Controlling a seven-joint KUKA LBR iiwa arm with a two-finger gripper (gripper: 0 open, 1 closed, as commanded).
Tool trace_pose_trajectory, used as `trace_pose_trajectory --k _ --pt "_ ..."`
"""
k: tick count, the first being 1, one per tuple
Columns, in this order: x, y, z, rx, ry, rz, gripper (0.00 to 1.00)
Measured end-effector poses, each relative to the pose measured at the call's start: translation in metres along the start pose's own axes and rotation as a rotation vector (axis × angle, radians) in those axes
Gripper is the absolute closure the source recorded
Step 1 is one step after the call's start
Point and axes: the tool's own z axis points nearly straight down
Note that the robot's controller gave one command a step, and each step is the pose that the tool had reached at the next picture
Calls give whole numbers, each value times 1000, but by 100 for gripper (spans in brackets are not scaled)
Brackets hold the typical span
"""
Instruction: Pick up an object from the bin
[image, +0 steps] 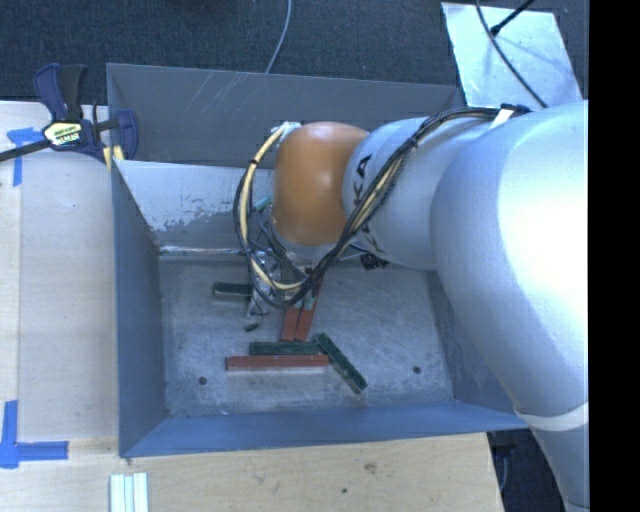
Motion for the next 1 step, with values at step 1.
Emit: trace_pose_trajectory --k 1 --pt "2 -1 -13 3 9 0 100"
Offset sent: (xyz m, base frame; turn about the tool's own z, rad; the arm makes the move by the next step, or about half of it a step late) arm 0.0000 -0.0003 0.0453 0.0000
